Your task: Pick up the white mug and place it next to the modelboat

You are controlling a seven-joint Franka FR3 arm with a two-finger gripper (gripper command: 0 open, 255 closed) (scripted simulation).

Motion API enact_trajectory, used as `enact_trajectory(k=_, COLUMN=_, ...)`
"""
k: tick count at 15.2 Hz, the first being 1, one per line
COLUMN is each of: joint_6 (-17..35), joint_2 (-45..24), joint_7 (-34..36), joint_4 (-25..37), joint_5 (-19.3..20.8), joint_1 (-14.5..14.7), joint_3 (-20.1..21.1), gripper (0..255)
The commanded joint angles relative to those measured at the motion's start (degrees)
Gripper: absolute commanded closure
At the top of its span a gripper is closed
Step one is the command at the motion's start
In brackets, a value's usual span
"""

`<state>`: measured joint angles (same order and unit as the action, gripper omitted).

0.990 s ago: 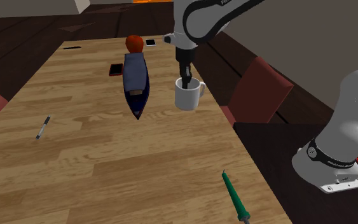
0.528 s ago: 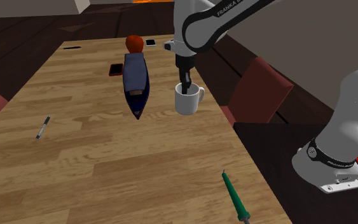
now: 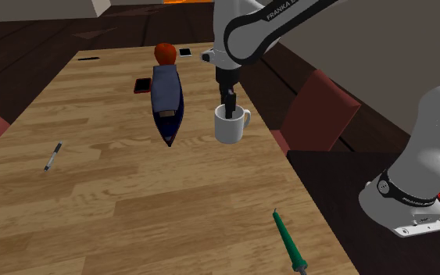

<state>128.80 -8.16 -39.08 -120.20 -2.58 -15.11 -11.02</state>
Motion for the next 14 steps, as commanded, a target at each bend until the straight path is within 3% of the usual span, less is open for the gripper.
enact_trajectory(k=1, joint_6=0.0, joint_2=0.0, joint_7=0.0, joint_4=0.0, joint_5=0.0, joint_1=0.0, joint_3=0.0, gripper=0)
enact_trajectory(k=6, joint_6=-6.8, joint_2=3.5, joint_7=0.7, joint_4=3.3, joint_5=1.0, joint_1=0.1, joint_3=-0.1, gripper=0)
enact_trajectory(k=14, joint_6=-6.8, joint_2=3.5, joint_7=0.7, joint_4=3.3, joint_5=1.0, joint_1=0.1, joint_3=-0.1, gripper=0)
